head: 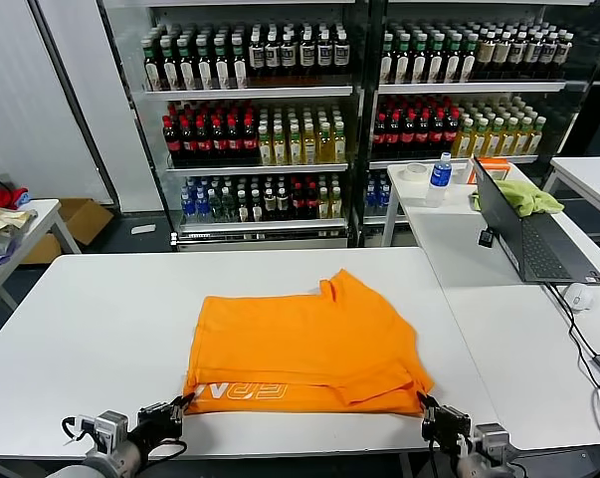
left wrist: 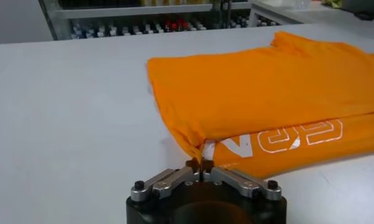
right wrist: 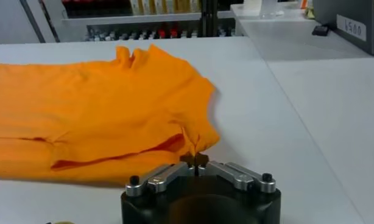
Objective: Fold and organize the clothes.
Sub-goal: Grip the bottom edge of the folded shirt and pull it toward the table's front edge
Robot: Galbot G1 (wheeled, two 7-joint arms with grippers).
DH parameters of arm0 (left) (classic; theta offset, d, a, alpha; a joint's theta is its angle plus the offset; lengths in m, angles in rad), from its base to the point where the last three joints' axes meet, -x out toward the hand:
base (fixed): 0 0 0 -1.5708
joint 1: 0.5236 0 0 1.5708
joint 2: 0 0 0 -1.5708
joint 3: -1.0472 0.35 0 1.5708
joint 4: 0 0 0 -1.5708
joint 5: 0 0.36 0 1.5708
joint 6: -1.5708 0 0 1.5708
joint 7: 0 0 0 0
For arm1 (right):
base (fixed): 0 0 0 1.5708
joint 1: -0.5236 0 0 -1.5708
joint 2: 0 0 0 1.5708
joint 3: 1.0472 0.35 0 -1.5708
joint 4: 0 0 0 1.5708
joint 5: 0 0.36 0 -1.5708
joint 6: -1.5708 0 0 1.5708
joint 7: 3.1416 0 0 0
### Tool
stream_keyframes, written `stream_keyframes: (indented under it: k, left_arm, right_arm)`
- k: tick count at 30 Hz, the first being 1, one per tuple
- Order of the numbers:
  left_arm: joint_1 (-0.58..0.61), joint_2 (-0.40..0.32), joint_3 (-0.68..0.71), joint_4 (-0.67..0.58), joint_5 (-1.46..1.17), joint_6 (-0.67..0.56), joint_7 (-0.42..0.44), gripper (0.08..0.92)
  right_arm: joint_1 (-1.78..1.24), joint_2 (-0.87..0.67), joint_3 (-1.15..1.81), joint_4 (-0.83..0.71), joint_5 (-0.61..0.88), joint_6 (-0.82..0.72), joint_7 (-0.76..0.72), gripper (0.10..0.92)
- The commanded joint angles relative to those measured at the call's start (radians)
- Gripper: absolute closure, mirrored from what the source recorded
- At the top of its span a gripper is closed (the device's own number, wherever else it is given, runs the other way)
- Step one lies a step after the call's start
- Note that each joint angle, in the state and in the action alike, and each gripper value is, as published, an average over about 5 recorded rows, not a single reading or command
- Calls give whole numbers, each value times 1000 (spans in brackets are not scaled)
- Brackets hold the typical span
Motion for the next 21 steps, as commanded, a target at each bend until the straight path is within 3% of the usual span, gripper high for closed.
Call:
stream_keyframes:
  k: [1,11,14,21]
  left_arm:
    - [84,18,-26,-45,8,-1,-3,919]
    - [121,51,-67,-30,78,36,-10,919]
    - [138,50,-81,-54,101,47,-3,893]
    - [159,49,-95,-118,123,49,8,702]
  right_arm:
    - [-92,-3,19,59,-19,19,0,917]
    - [-87,-9,9,41,-37,45,-14,905]
    - [-97,-14,13,60,-35,12,-18,843]
    - [-106,-25,44,121,-31,-24,-19,635]
